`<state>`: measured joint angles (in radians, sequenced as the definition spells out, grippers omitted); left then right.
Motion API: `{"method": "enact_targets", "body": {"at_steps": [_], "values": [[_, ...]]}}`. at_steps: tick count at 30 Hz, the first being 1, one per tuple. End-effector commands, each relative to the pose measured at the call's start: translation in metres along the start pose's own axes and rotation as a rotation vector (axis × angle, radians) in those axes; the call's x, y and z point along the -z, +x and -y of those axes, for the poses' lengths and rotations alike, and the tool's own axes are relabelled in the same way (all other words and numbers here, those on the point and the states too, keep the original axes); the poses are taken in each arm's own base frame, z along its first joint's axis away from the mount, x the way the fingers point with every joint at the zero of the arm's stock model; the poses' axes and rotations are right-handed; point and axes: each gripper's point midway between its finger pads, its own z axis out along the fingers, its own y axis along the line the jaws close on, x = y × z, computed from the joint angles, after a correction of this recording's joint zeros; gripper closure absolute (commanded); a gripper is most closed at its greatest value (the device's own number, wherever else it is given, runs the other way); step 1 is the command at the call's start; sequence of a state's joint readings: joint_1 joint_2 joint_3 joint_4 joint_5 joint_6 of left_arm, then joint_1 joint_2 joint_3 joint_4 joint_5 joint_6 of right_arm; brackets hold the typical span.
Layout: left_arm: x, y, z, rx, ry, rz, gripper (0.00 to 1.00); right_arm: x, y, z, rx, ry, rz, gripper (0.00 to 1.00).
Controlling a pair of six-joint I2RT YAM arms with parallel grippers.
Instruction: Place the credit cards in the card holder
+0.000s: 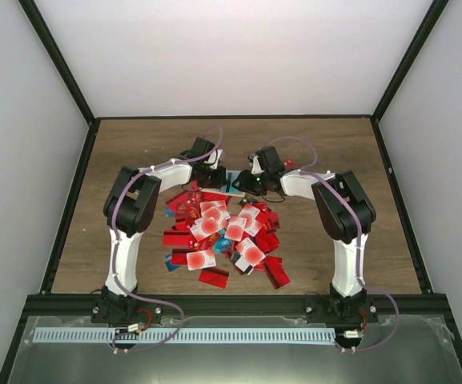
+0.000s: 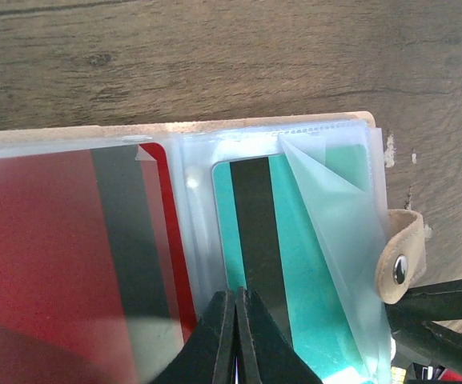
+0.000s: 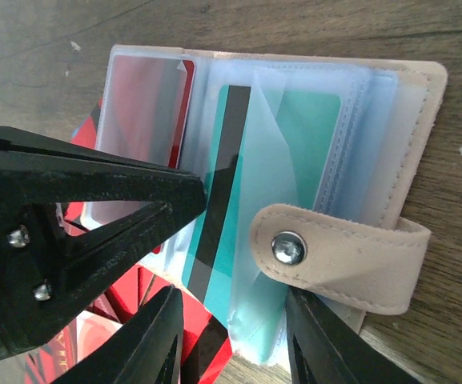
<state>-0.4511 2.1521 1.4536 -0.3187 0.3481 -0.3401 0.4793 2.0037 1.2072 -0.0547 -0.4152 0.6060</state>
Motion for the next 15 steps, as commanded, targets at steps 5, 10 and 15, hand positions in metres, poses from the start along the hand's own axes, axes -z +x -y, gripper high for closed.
{"method": "enact_targets", "body": {"at_steps": [5,10,15], "values": [[-0.018,0.029,-0.008,0.031,0.003,-0.082,0.96,0.004,-0.012,-0.026,0.007,-0.136,0.013,0.63],[-0.013,0.024,-0.004,0.031,0.014,-0.069,0.96,0.005,-0.015,-0.027,0.015,-0.132,0.012,0.63],[-0.009,0.018,0.003,0.034,0.034,-0.051,0.96,0.007,-0.015,-0.035,0.037,-0.161,0.009,0.63]]}}
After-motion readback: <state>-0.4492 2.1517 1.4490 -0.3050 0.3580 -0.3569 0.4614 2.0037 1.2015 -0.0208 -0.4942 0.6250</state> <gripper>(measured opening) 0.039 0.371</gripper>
